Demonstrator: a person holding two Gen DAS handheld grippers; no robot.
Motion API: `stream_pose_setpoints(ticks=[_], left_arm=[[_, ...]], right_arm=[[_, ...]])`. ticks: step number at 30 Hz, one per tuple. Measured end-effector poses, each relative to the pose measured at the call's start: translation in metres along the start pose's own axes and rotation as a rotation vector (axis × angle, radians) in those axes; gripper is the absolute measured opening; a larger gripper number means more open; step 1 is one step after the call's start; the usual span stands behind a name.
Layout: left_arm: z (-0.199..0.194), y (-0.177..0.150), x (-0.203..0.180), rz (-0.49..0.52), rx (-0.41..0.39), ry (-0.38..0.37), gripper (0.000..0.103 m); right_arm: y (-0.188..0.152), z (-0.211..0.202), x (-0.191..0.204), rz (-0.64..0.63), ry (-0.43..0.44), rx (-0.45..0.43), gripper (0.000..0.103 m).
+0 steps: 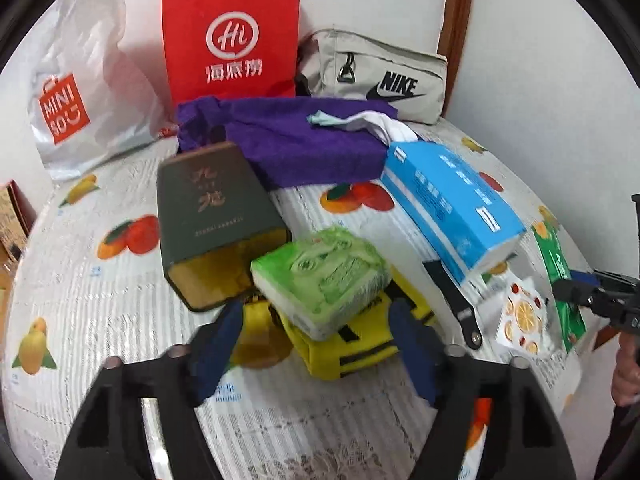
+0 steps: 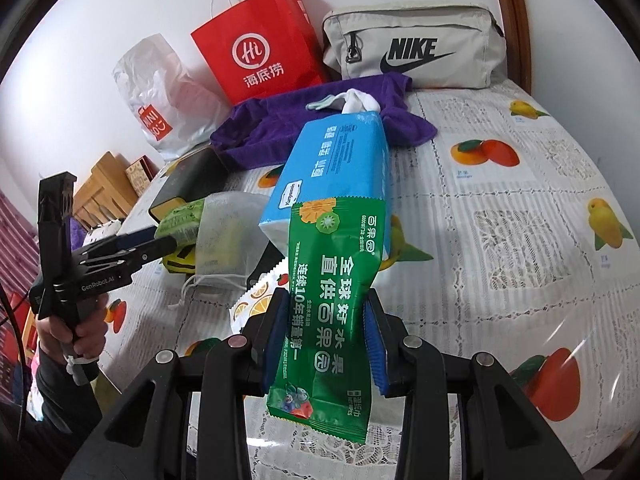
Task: Organize soft objects
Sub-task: 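Carry the green packet with the right tool toward the tissue box, then grasp the light green wrapped pack with the left tool while the right tool holds the packet, then carry the light green pack and green packet in both tools to the purple towel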
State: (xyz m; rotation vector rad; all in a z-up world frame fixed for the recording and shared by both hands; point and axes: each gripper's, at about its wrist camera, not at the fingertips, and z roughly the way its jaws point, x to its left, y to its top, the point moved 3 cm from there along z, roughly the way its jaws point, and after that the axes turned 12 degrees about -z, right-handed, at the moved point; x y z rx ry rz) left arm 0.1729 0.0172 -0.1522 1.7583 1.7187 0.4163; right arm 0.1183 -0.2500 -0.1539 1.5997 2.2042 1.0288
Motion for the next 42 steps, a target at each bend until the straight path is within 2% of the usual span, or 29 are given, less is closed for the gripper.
stream_pose_setpoints(ticks=[2, 7, 8, 9, 12, 13, 16, 20, 32, 42], left_arm=[[0.005, 0.003, -0.004, 0.007, 0.006, 0.012, 0.080], [0.028, 0.007, -0.005, 0.022, 0.033, 0.103, 0.080], [0.031, 0.007, -0.004, 0.008, 0.040, 0.098, 0.079], [0.033, 0.007, -0.003, -0.005, 0.044, 0.072, 0.067], [0.030, 0.004, -0.004, -0.002, 0.050, 0.028, 0.050], [0.028, 0.003, -0.006, 0.007, 0.047, 0.023, 0.041], [0.019, -0.001, -0.005, 0.015, 0.036, 0.014, 0.039], [0.002, -0.005, 0.004, -0.025, 0.019, -0.020, 0.039], [-0.036, -0.017, 0.047, -0.153, -0.016, -0.002, 0.039], [-0.055, 0.006, 0.062, -0.215, -0.053, -0.018, 0.039]], right_arm=[[-0.001, 0.000, 0.001, -0.005, 0.005, 0.001, 0.037], [-0.003, 0.003, 0.001, -0.003, 0.012, 0.006, 0.037], [-0.003, 0.004, 0.000, -0.002, 0.014, 0.007, 0.037], [-0.004, 0.005, 0.000, -0.001, 0.014, 0.009, 0.037], [-0.006, 0.006, -0.002, 0.002, 0.013, 0.015, 0.037], [-0.007, 0.006, -0.002, 0.003, 0.013, 0.018, 0.037], [-0.008, 0.007, -0.002, 0.002, 0.012, 0.020, 0.037], [-0.010, 0.008, 0.000, -0.008, 0.009, 0.029, 0.037], [-0.010, -0.002, 0.006, -0.019, -0.018, 0.040, 0.037], [0.029, -0.020, 0.010, -0.067, -0.034, -0.006, 0.037]])
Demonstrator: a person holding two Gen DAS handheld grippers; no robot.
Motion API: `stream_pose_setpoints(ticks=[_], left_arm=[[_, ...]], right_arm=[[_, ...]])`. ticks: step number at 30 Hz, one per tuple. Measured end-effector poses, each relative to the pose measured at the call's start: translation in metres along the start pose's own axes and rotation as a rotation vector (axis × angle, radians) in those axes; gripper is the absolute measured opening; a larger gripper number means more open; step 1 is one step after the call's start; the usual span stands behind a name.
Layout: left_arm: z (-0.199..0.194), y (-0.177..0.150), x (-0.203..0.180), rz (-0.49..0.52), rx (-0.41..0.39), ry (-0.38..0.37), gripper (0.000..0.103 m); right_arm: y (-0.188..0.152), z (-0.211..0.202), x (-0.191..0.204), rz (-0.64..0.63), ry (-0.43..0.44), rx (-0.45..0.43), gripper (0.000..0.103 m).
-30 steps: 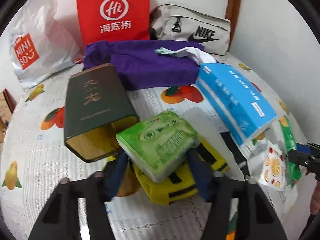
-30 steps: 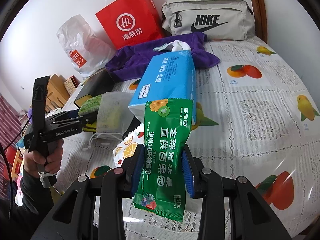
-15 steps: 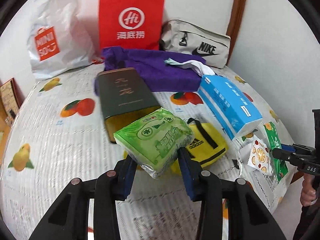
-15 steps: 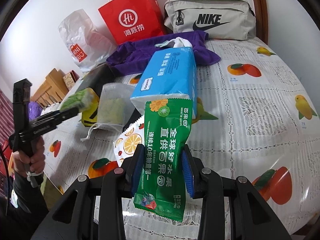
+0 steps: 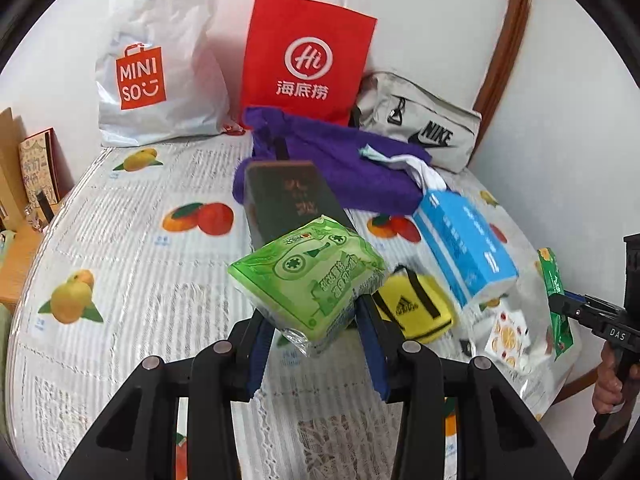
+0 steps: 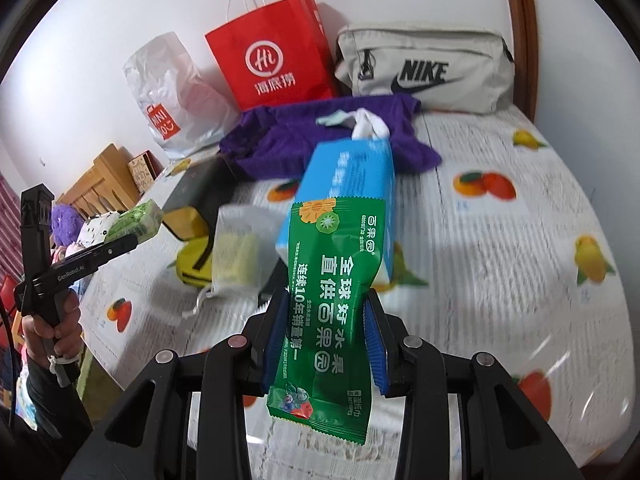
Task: Organize soft objects
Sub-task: 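Carry the light green pack and green packet in both tools to the purple towel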
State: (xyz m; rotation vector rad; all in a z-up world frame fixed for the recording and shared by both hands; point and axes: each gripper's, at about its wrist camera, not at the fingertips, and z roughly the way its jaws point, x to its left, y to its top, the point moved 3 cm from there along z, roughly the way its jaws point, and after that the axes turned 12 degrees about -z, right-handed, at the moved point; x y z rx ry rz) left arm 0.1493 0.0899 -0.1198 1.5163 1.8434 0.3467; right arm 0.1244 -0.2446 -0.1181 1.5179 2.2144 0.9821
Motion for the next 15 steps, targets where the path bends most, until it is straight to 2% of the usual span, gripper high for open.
stream_pose_setpoints(ticks=[15], left_arm=[[0.033, 0.072, 0.003, -0.074, 0.012, 0.008, 0.039]], right_arm=[[0.093, 0.037, -0.023, -0.066, -0.017, -0.002, 0.037]])
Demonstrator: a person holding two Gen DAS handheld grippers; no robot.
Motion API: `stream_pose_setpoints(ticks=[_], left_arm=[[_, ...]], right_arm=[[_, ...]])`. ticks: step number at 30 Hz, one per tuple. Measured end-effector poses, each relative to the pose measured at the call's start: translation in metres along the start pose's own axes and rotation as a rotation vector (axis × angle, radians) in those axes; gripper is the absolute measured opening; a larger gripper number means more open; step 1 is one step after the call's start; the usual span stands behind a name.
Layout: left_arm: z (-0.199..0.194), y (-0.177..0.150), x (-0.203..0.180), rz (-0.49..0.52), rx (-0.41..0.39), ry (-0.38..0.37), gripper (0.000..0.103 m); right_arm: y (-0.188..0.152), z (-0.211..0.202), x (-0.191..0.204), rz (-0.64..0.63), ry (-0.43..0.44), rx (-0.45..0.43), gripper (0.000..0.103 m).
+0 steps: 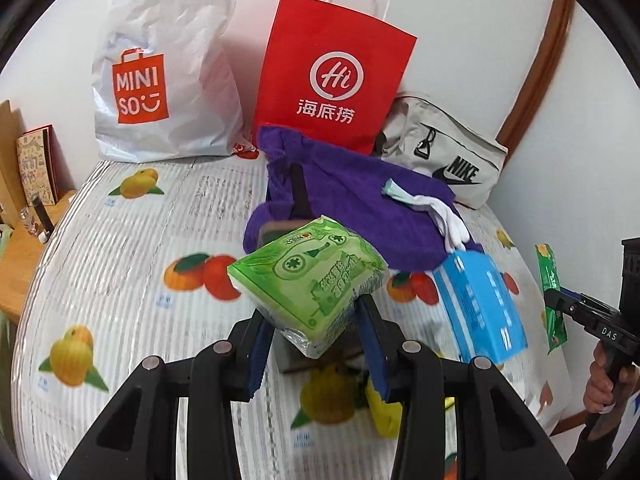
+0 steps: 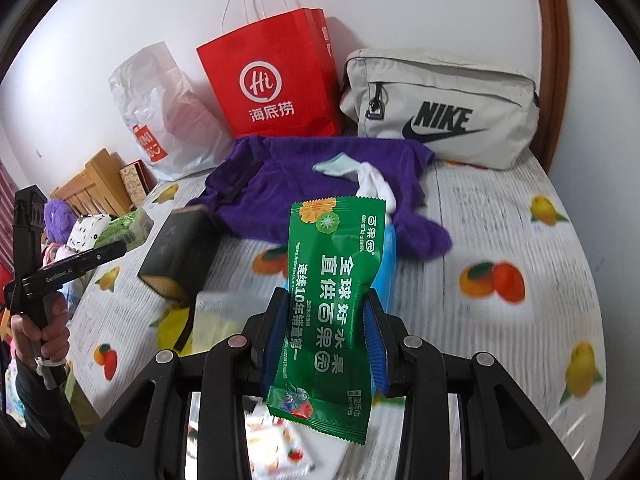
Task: Organize soft objects
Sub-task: 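Carry the light green pack and green packet in both tools to the purple towel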
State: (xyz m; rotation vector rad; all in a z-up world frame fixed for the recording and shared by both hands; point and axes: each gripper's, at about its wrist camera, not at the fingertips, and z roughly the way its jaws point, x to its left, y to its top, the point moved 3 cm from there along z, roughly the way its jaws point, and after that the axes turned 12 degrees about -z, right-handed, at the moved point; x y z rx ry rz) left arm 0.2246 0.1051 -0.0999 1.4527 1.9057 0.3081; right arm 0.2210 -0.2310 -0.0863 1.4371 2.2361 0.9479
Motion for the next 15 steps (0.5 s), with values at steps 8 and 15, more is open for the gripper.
stream_pose_setpoints(ticks=[8, 15], left_arm=[[0.029, 0.035, -0.010, 0.011, 0.025, -0.008, 0.039], [0.062, 0.065, -0.016, 0.006, 0.063, 0.002, 0.039]], right_arm=[[0.050, 0.038, -0.014, -0.023, 0.016, 0.021, 0.037], [0.095, 0.082, -0.023, -0.048, 0.040, 0.044, 0.037]])
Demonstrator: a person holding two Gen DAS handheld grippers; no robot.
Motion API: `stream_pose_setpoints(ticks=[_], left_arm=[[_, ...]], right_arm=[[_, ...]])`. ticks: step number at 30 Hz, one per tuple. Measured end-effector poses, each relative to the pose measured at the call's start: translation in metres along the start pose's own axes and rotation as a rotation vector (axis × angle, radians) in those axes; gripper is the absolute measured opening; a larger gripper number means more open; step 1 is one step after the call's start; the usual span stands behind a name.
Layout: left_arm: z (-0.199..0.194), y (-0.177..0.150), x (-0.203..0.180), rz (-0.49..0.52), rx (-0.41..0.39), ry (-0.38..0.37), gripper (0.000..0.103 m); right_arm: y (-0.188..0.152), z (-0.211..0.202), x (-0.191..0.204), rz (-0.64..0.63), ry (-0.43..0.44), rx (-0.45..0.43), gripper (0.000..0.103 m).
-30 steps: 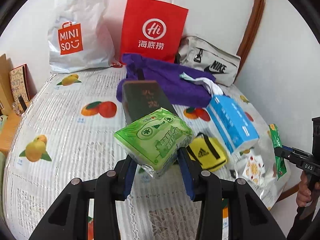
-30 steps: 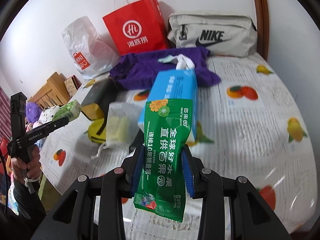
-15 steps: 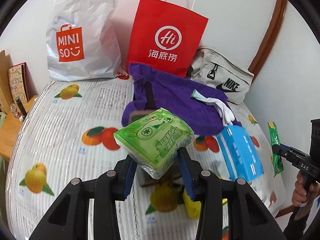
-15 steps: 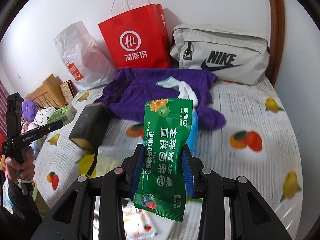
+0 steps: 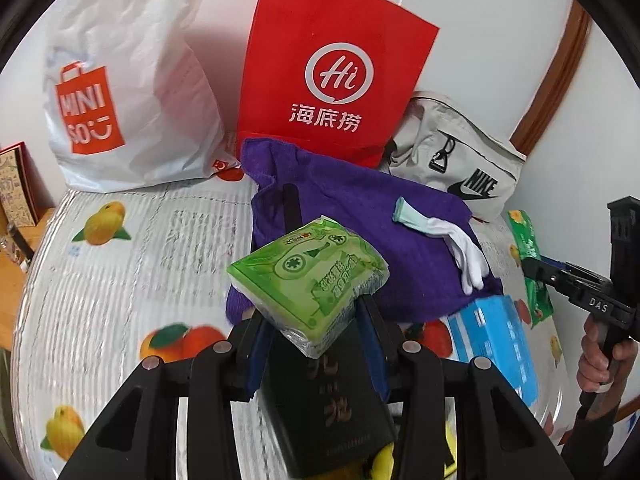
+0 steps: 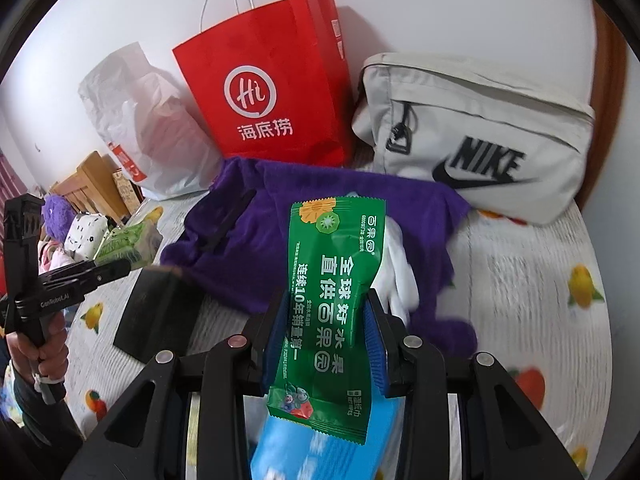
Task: Organize soft objects
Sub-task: 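Carry the light green pack and green packet in both tools to the purple towel, then open both tools to drop the pack and packet onto the purple towel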
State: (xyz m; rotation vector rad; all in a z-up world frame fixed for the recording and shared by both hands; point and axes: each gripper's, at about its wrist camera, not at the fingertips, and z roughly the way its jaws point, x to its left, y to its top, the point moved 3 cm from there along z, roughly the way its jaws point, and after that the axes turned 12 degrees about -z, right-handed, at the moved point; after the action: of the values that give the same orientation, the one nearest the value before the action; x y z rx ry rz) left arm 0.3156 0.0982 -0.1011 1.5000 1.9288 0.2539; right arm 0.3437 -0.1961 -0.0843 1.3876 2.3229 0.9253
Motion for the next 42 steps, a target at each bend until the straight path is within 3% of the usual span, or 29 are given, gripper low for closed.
stream_pose_setpoints(ticks=[5, 14, 29, 30, 32, 34, 39, 42], left_arm=[[0.028, 0.019, -0.006, -0.011, 0.040, 0.000, 0.039], [0.070, 0.042, -0.017, 0.007, 0.105, 0.025, 0.040], [0.121, 0.041, -0.020, 0.008, 0.220, 0.051, 0.041], [0.122, 0.040, -0.021, 0.011, 0.224, 0.055, 0.043], [0.124, 0.039, -0.024, 0.020, 0.226, 0.059, 0.045], [0.125, 0.038, -0.026, 0.020, 0.227, 0.063, 0.055], [0.113, 0.036, -0.030, 0.035, 0.206, 0.062, 0.068], [0.101, 0.034, -0.032, 0.044, 0.187, 0.093, 0.071]], right_arm=[[0.024, 0.033, -0.009, -0.029, 0.005, 0.033, 0.037], [0.035, 0.084, -0.024, -0.046, 0.011, 0.128, 0.037], [0.031, 0.130, -0.027, -0.092, 0.025, 0.239, 0.040], [0.031, 0.130, -0.026, -0.100, 0.024, 0.240, 0.041], [0.030, 0.128, -0.023, -0.112, 0.035, 0.225, 0.053], [0.031, 0.127, -0.020, -0.119, 0.041, 0.217, 0.060], [0.033, 0.118, -0.014, -0.143, 0.020, 0.204, 0.062], [0.035, 0.107, -0.013, -0.143, 0.009, 0.187, 0.062]])
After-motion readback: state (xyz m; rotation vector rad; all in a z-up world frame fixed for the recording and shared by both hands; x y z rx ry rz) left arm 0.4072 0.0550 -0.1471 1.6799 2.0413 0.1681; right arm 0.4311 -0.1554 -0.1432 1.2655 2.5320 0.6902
